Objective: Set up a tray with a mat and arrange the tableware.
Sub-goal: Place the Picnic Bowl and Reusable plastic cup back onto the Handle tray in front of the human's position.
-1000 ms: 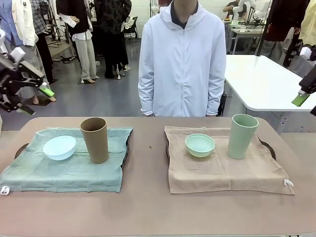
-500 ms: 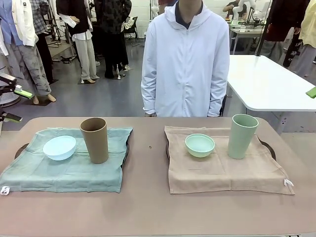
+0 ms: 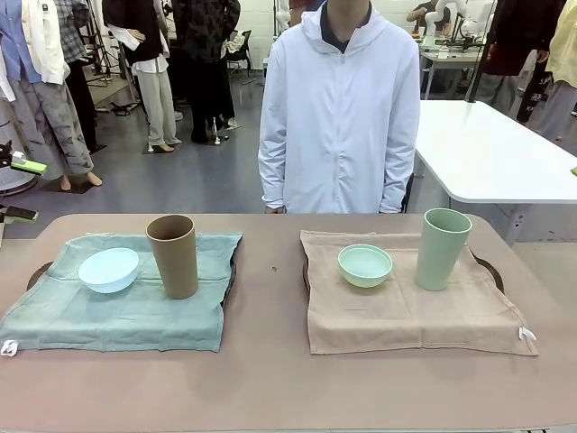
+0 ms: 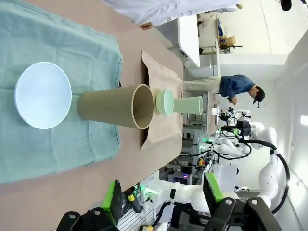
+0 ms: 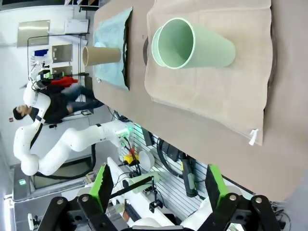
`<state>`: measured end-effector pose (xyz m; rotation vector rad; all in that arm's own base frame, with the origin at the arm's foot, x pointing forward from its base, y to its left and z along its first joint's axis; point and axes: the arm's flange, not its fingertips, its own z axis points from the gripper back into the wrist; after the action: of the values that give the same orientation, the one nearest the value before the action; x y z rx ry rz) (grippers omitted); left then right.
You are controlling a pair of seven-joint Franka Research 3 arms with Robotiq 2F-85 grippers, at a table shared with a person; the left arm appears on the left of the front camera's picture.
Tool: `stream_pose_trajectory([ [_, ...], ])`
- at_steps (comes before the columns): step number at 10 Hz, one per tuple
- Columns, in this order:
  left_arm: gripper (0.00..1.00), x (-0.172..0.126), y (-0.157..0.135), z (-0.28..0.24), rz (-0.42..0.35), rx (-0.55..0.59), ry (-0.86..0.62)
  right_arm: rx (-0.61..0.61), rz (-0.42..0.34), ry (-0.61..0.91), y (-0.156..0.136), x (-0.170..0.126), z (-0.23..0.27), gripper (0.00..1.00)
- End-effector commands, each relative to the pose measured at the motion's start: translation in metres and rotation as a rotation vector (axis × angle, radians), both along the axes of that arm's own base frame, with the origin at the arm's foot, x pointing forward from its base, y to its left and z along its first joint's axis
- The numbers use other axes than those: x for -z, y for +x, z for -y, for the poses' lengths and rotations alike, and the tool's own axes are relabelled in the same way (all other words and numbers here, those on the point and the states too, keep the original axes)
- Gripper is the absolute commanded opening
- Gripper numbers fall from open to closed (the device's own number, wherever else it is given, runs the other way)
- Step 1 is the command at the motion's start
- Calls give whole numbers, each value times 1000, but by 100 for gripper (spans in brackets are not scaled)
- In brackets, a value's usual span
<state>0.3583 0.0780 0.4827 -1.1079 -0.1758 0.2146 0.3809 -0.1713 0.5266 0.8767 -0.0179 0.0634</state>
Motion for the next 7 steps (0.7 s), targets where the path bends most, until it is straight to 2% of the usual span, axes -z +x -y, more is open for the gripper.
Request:
stream_pose_trajectory([
  [1,89,-1,7,-3,-27,2,1,-8,9,-1,0,-4,-2,100],
  [2,89,-1,7,-3,-27,2,1,0,0,0,0,0,0,100],
  [3,89,2,2,0,-8,1,3,-37,-48,248,8,6,2,100],
  [4,89,5,8,-5,-50,32,-56,-30,-99,396,9,20,13,100],
  [5,89,6,11,-21,-79,69,-142,-5,-121,462,7,35,25,100],
  [7,89,3,14,-41,-108,101,-201,36,-174,465,-1,70,38,100],
])
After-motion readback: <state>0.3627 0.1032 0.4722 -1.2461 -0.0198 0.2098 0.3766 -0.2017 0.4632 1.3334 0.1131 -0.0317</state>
